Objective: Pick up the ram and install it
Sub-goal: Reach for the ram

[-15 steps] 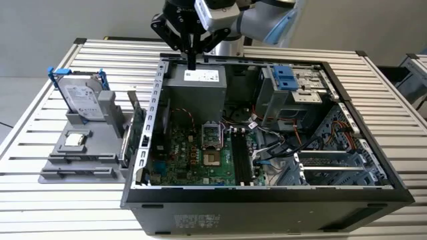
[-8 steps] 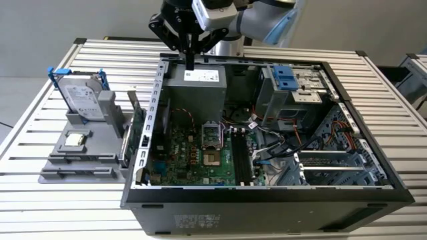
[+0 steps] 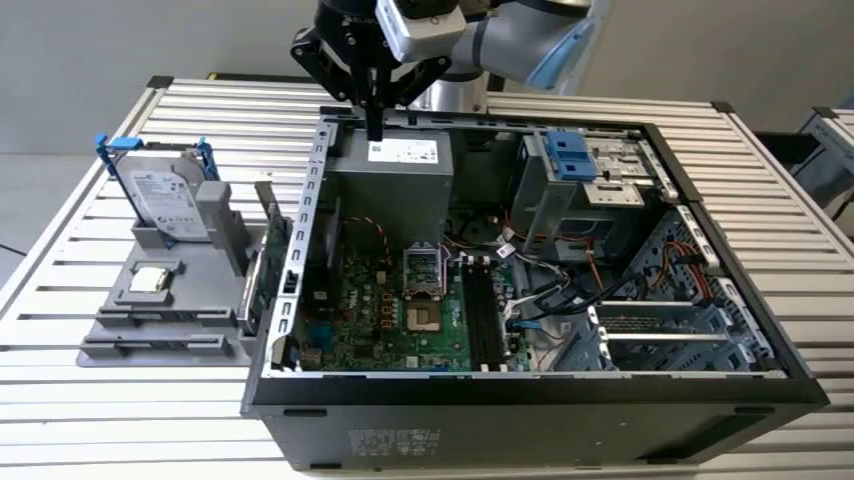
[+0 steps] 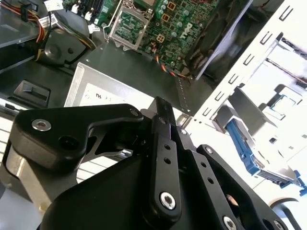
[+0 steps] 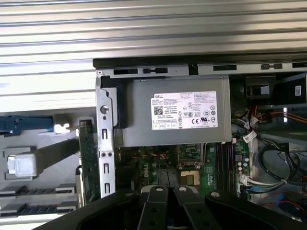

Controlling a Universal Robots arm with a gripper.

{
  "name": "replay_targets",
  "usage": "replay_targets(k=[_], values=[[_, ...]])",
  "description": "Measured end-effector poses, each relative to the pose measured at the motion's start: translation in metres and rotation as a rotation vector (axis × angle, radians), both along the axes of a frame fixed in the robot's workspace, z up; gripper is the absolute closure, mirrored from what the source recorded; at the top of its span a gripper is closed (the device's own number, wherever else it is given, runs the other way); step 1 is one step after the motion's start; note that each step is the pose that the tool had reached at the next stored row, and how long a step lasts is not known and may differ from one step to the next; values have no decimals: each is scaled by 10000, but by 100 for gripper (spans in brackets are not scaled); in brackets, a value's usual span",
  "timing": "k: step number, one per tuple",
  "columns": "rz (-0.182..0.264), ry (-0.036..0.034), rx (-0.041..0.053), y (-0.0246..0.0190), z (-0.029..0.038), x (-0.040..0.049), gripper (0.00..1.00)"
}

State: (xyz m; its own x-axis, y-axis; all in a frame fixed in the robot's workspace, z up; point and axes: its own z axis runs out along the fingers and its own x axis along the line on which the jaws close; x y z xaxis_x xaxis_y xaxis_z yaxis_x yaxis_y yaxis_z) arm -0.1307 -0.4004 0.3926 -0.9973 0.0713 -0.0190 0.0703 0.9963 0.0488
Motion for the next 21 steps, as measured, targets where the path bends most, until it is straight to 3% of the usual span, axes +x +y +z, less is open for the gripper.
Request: replay_targets(k=[21], values=[[0, 0, -1, -50, 0, -125, 100]])
